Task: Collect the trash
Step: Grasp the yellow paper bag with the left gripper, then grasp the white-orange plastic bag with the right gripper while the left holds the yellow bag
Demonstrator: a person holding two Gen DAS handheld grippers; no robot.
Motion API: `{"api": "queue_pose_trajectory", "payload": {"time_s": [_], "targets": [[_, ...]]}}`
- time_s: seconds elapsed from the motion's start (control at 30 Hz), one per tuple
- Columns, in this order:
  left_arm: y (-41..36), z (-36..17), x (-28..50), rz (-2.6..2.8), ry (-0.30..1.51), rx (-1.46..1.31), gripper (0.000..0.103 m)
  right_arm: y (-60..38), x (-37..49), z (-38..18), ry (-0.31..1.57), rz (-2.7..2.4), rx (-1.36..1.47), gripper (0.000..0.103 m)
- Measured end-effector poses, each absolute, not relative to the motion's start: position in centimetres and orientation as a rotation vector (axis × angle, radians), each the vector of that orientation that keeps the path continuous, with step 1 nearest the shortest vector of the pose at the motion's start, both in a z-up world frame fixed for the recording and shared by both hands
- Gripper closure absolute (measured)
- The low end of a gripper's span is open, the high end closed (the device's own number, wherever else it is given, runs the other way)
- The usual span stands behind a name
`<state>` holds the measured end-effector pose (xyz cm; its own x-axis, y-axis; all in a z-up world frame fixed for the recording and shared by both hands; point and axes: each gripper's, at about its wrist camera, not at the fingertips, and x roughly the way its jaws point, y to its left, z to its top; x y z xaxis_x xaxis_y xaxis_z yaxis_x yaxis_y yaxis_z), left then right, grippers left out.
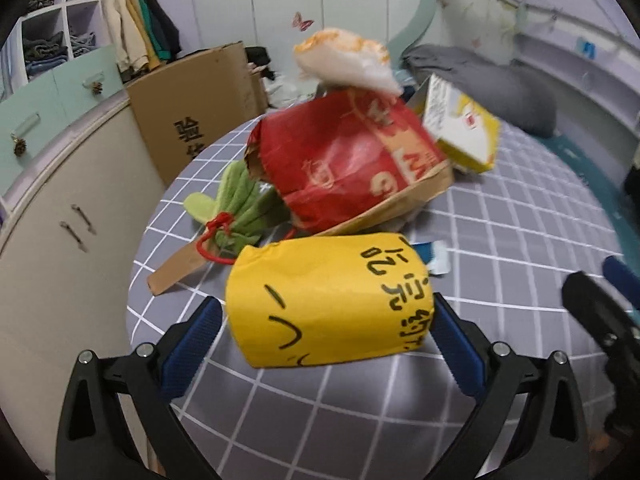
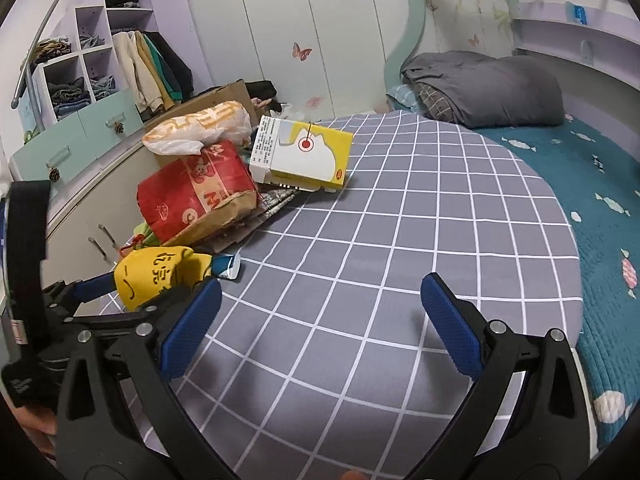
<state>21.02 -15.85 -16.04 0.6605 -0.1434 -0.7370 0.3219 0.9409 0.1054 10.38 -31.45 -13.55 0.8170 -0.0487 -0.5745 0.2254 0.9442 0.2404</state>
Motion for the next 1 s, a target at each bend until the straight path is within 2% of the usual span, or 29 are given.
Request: {"api": "queue_pose_trajectory", "payload": {"time_s": [0.07,0.1,0.13,0.5,0.8,1.0], "targets": [[-16.1,-16.2,21.3,-0.258,0.819,0.237,0.005,-31.5,10.7,-13.8,0.607,-0.143,0.309,0.006],[-15.8,-16.0,21.1,-0.259,0.814,0.224,0.015,-31.5,10.8,-13.8,0.609,-0.14,0.31,0.006],[-15.4,-15.7,21.0,-0.268,0.811,0.198,0.015,-31.5,10.9,-13.8,0.611,-0.136,0.309,0.006],[-9.4,-10.9,17.7,-0.304,0.648,0.001,0.016,-29.7,12.7,-11.1,0.568,-0.073,0.274,0.006],[-3.4,-7.4,21.4,-0.106,0.563,-0.071,0.016,-25.2,18.4,-7.0,0.527,0.012,0.219,0.006],[-1.2,-6.7,24.3,-0.027,0.567,-0.083,0.016,-23.4,25.3,-6.3,0.611,-0.036,0.206,0.006]]}}
